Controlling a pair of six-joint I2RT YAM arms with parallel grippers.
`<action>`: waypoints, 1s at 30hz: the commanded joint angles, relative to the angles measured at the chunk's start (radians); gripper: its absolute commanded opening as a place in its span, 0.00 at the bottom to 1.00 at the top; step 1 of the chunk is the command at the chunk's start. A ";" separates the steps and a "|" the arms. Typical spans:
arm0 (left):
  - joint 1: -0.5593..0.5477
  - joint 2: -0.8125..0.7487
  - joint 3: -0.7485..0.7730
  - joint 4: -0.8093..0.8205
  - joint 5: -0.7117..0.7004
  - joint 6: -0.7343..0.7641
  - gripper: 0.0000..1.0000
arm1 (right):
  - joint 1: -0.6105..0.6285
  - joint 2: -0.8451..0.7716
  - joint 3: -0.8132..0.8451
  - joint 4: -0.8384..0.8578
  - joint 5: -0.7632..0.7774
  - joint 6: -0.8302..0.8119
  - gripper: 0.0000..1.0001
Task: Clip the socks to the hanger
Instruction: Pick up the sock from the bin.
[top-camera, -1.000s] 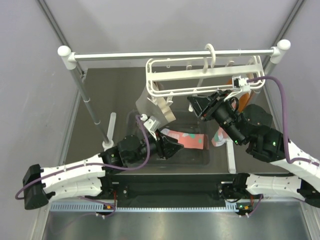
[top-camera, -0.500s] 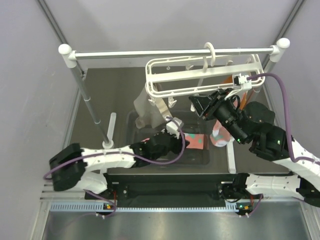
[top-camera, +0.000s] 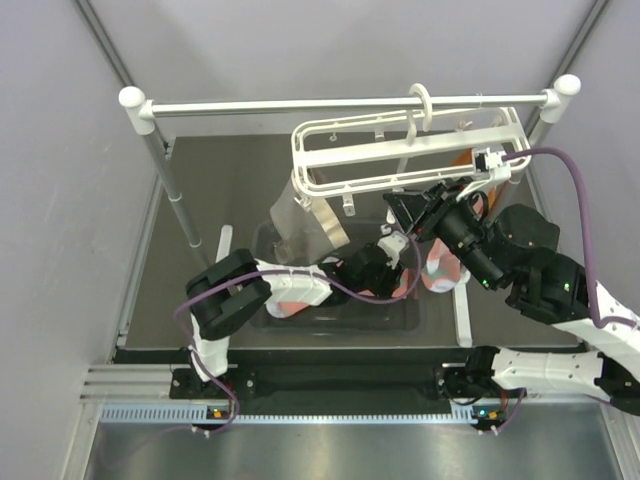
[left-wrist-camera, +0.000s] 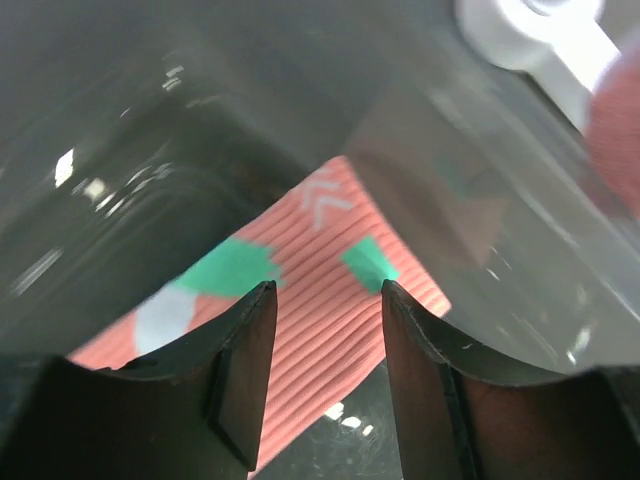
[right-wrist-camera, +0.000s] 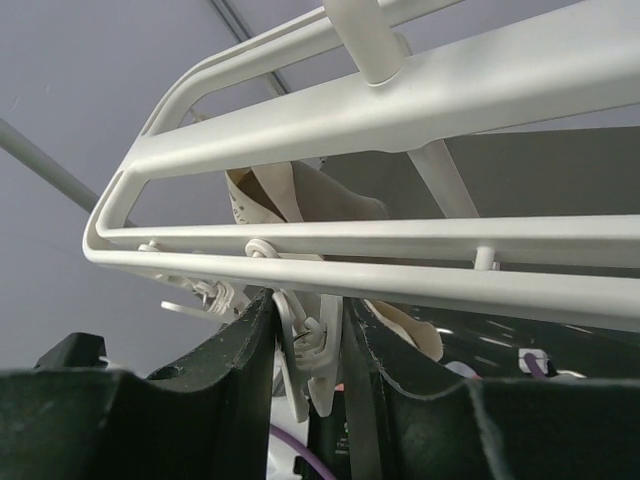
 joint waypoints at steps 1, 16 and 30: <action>0.044 0.006 0.074 -0.075 0.231 0.165 0.52 | 0.005 -0.013 0.028 -0.055 0.019 -0.027 0.00; 0.141 0.139 0.350 -0.473 0.460 0.595 0.78 | 0.005 -0.026 0.002 -0.044 0.003 -0.020 0.00; 0.127 0.261 0.349 -0.345 0.357 0.579 0.70 | 0.005 -0.020 0.009 -0.052 -0.001 -0.013 0.00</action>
